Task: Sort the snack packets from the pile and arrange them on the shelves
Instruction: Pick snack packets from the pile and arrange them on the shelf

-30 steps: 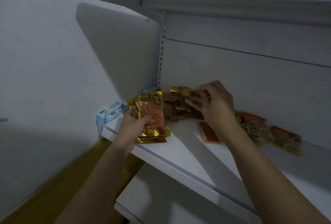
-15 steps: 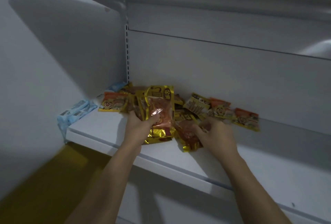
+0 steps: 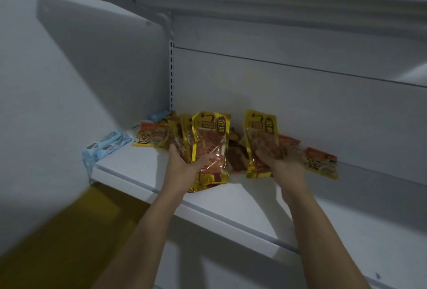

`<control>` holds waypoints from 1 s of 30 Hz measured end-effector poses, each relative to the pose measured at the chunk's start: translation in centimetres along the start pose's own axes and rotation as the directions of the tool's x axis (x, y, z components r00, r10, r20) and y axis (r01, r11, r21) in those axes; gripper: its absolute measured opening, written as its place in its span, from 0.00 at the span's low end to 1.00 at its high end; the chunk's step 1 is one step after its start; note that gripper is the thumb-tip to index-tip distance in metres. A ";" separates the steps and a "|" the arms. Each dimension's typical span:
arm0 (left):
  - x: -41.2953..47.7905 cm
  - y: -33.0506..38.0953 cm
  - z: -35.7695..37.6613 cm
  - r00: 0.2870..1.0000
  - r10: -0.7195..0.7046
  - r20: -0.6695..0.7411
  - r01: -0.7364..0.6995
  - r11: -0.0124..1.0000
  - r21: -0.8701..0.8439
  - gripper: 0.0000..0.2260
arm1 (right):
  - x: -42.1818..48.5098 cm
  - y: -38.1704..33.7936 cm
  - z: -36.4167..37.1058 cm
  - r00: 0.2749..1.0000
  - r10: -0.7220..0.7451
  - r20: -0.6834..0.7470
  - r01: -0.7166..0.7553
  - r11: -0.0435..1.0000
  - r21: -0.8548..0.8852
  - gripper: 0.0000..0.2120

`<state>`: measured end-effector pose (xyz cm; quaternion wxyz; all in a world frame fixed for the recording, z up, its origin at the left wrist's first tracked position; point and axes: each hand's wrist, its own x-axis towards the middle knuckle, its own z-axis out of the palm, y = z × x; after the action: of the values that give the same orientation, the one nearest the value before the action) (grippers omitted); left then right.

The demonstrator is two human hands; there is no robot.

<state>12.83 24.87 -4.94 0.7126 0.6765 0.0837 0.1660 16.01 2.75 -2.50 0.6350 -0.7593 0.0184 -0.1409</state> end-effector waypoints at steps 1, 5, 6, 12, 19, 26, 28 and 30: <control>0.1 0.2 0.1 1.000 -0.017 -0.001 0.017 1.000 -0.016 0.44 | -0.2 -0.5 0.6 1.000 -0.009 0.020 0.008 0.996 0.093 0.21; 0.6 0.3 0.4 1.000 -0.013 0.025 0.015 0.998 -0.067 0.35 | -0.1 -1.2 4.5 0.982 -0.042 0.186 0.028 0.997 0.076 0.16; 0.7 0.2 0.6 0.999 -0.001 0.037 0.003 0.997 -0.071 0.30 | 0.2 -1.0 5.3 0.980 -0.020 0.198 0.006 0.997 0.072 0.15; 0.8 -0.3 1.8 0.999 0.033 0.034 -0.029 0.996 -0.090 0.26 | 0.2 0.8 6.0 0.982 0.024 0.190 -0.048 0.991 0.121 0.23; 1.3 -1.4 1.6 0.987 0.065 0.148 -0.059 0.997 -0.042 0.19 | -0.3 1.7 5.5 0.997 -0.051 0.066 0.042 0.991 0.125 0.26; 1.2 -1.1 1.5 0.987 0.052 0.154 -0.041 0.996 -0.076 0.21 | -0.6 1.3 5.0 0.992 -0.044 0.117 0.025 0.987 0.157 0.16; 1.1 -0.7 1.8 0.986 0.049 0.160 -0.039 0.997 -0.064 0.19 | -0.7 1.0 4.4 0.994 -0.035 0.099 0.019 0.986 0.163 0.12; 1.0 -0.3 2.4 0.987 0.052 0.152 -0.045 0.998 -0.046 0.14 | -0.8 0.6 3.5 0.998 -0.027 0.051 0.019 0.988 0.153 0.12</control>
<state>14.61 22.96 -4.96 0.7268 0.6738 0.0089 0.1328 16.17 6.16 -3.80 0.6898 -0.7122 -0.0180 -0.1290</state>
